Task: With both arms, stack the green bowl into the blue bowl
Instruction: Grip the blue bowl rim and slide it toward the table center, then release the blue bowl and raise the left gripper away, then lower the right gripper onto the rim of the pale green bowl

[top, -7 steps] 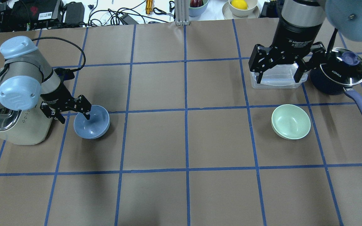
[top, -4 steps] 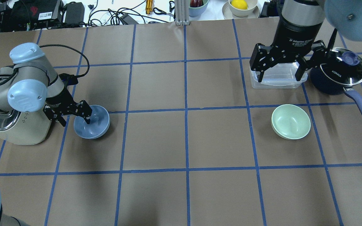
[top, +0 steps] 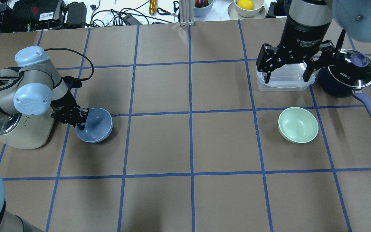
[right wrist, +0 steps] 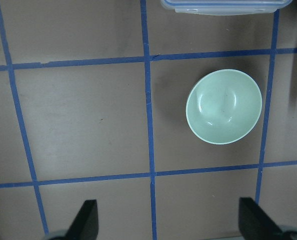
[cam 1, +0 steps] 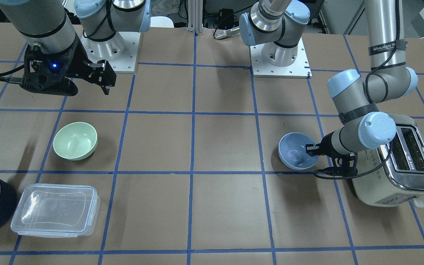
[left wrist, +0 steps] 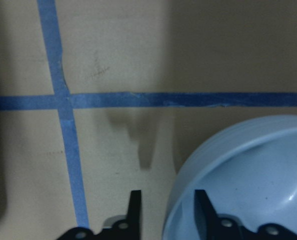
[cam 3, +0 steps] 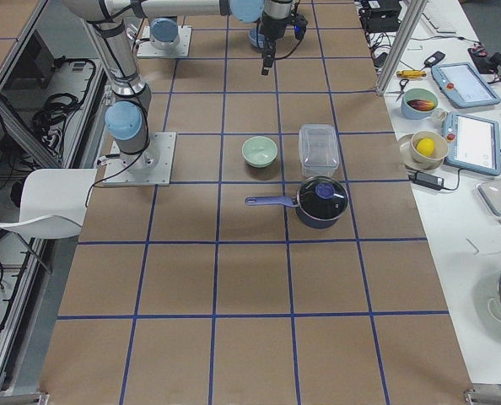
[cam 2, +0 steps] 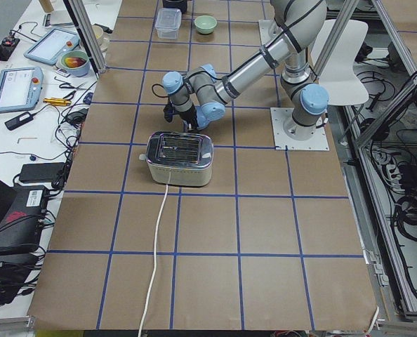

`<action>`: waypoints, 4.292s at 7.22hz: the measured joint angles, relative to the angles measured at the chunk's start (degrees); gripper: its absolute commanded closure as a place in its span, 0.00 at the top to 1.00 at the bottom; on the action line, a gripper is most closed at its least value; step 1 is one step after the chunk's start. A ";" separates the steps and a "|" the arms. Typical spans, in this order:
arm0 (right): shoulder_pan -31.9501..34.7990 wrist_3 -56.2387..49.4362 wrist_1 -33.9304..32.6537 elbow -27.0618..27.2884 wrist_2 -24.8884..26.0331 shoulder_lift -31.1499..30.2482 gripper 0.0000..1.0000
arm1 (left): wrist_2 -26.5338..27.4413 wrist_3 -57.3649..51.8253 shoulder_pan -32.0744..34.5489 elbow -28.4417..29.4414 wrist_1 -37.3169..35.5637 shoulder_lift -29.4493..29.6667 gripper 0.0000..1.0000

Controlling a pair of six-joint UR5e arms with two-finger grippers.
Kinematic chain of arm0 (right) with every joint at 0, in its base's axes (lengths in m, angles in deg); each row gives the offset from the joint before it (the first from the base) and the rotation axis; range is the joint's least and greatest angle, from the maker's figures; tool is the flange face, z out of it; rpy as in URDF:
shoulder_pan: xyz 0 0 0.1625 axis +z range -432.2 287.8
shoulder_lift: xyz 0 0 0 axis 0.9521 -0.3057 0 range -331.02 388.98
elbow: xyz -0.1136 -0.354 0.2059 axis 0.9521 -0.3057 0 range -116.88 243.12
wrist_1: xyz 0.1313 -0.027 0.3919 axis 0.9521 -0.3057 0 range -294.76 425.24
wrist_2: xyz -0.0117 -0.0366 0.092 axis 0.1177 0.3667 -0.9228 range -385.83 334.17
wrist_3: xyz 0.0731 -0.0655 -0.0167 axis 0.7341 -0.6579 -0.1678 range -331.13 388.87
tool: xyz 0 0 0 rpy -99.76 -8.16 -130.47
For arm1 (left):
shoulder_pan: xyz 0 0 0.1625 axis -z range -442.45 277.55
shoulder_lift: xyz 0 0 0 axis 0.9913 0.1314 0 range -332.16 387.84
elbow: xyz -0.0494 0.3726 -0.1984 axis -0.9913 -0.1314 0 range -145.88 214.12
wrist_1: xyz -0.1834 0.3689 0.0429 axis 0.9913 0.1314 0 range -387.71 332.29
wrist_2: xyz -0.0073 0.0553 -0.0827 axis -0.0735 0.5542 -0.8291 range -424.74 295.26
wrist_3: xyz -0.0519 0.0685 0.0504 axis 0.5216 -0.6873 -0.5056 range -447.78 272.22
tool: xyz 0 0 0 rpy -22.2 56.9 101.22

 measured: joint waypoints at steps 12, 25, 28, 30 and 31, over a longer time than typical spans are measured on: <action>0.00 0.76 -0.33 0.02 -0.34 0.05 1.00 | -20.27 29.98 28.38 15.96 0.37 10.18 0.00; -0.84 0.63 -21.93 10.34 5.50 11.62 1.00 | 2.00 15.62 17.38 30.63 33.65 -7.62 1.00; -2.30 1.52 -32.14 19.94 9.91 14.56 1.00 | 4.06 15.31 17.20 30.09 34.03 -8.00 1.00; -2.93 1.88 -36.34 23.33 12.16 16.58 0.39 | 4.18 15.39 17.36 30.03 34.06 -7.78 1.00; -3.04 1.88 -36.64 23.88 14.13 17.26 0.00 | 4.19 15.52 17.46 30.02 34.03 -7.66 1.00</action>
